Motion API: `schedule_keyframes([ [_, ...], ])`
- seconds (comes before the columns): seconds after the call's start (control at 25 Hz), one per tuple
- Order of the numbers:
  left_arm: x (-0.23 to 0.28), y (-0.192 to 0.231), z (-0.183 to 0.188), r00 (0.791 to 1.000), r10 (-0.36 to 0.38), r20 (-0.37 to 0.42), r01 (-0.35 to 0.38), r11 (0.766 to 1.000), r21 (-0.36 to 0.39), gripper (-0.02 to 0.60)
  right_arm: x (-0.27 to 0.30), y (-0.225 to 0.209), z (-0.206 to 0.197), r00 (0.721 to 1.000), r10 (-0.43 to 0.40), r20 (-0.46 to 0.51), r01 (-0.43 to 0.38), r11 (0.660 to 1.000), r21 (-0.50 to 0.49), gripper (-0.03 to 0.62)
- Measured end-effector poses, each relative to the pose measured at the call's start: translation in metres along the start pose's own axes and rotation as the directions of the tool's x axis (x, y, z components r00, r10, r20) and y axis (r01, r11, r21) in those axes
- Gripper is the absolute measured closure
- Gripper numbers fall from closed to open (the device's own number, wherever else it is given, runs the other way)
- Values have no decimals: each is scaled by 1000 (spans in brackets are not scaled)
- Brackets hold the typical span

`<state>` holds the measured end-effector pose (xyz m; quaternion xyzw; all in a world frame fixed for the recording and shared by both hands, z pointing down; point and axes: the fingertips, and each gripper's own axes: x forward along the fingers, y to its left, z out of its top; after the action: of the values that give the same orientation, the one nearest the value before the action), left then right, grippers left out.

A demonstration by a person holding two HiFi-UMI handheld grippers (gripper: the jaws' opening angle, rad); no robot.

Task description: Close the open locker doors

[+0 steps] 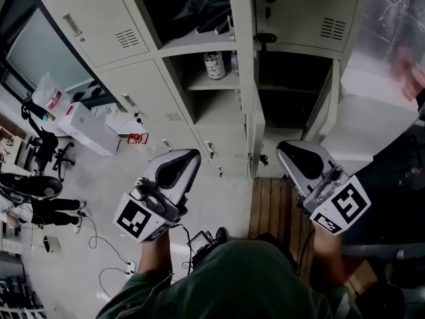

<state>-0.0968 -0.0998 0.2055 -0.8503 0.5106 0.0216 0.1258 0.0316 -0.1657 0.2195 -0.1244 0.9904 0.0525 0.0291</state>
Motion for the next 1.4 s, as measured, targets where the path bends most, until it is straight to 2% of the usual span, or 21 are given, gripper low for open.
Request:
schedule_keyframes([
  [0.08,5,10,-5,1000,-29,5,29,1000,-1,581,8,-6,-5,1000,-16,-9,16,1000,-9,600],
  [0.44,10,38,-35,998,-70,-5,70,997,-32,581,40,-15,-45,996,-41,-84,40,999,-2,600],
  [0.68,8,50,-36,995,-97,22,98,994,-52,581,63,-1,-51,996,-2,-84,3,1000,10,600],
  [0.8,4,60,-41,996,-91,6,91,995,-45,581,68,12,-45,997,37,-73,-36,999,10,600],
  [0.92,-3,72,-41,996,-92,12,92,995,-49,581,53,10,-36,997,-26,-73,24,999,-29,600],
  [1.0,-7,80,-41,996,-91,25,92,994,-55,581,47,-5,-42,991,-97,-89,94,995,-43,600],
  [1.08,-9,86,-47,996,-84,10,84,995,-55,581,49,-14,-51,987,-126,-97,124,992,-30,600],
  [1.4,-15,99,-52,995,-101,9,101,993,-61,581,90,8,-52,996,-65,-65,64,998,-22,600],
])
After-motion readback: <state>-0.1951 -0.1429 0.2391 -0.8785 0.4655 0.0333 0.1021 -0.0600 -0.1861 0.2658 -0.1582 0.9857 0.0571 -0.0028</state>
